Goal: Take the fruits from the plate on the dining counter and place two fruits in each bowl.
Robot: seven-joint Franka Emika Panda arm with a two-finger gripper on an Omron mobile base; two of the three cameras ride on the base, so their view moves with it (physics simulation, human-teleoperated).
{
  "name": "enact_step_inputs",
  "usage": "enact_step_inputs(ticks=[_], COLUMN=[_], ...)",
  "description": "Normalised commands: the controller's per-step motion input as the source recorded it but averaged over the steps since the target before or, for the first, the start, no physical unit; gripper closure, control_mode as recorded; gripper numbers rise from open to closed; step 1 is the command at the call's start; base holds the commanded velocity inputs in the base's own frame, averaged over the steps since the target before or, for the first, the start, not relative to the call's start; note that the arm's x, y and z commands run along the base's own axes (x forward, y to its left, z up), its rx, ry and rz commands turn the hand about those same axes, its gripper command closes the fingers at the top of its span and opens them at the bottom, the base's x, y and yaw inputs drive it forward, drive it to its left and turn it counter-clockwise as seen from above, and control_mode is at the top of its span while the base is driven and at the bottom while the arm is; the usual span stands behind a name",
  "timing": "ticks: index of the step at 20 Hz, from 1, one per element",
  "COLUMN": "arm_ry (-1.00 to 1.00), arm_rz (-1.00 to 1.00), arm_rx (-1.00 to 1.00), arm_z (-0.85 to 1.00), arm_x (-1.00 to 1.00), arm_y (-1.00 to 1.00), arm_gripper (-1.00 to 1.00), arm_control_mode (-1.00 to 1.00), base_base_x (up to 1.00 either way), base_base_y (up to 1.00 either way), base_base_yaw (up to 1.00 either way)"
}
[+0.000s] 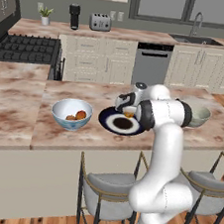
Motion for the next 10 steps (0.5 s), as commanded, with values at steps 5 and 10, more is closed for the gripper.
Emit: enact_step_inputs(ticks=[5, 10], arm_ry=[0.0, 0.0], arm_rz=[-0.01, -0.02], arm_rx=[0.0, 0.0], arm_z=[0.62, 0.7], arm_x=[-0.5, -0.88], arm_y=[-0.37, -0.6], arm_gripper=[1.0, 1.0], arm_control_mode=[-1.0, -1.0], base_base_x=[0.0, 0.0], base_base_y=[0.0, 0.0], base_base_yaw=[0.0, 0.0])
